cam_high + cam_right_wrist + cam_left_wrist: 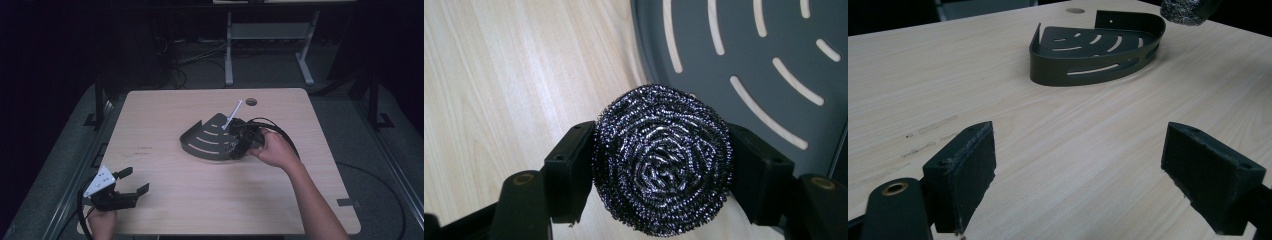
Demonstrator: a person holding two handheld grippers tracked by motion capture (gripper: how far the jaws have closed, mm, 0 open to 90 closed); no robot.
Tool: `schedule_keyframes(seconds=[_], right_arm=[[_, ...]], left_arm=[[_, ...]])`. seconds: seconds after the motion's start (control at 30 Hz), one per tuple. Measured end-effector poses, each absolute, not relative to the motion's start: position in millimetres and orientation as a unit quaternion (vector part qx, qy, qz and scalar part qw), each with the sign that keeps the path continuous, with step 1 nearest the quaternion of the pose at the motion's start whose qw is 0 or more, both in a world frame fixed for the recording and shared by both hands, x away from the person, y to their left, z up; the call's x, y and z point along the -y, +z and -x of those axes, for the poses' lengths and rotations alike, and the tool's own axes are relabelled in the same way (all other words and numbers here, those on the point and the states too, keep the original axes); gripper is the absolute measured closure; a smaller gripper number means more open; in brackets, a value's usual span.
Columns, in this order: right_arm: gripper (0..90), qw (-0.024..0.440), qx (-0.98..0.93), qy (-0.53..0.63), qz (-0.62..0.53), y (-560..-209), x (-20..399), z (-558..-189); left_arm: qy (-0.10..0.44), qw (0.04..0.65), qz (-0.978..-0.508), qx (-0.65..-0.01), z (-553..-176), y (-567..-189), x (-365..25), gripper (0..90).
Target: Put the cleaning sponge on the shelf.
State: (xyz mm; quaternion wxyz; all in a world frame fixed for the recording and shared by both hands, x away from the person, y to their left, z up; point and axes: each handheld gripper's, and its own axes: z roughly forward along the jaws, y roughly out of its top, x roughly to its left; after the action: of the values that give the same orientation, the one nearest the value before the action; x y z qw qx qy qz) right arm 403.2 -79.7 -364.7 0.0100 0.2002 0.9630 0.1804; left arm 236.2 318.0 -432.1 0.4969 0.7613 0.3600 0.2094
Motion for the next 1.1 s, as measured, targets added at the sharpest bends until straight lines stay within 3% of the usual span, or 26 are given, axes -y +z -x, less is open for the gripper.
schedule_keyframes(seconds=[0.47, 1.1], right_arm=[[32.5, -0.012, -0.958, 0.192, -0.215, -367.4, 71.2, -427.9], [32.4, 0.004, -0.960, 0.175, -0.220, -369.8, 58.6, -448.4]], left_arm=[[0.209, 0.496, -0.763, -0.359, -236.9, -432.2, -317.5, 13.7], [0.209, 0.499, -0.759, -0.363, -236.5, -432.1, -319.7, 13.7]])
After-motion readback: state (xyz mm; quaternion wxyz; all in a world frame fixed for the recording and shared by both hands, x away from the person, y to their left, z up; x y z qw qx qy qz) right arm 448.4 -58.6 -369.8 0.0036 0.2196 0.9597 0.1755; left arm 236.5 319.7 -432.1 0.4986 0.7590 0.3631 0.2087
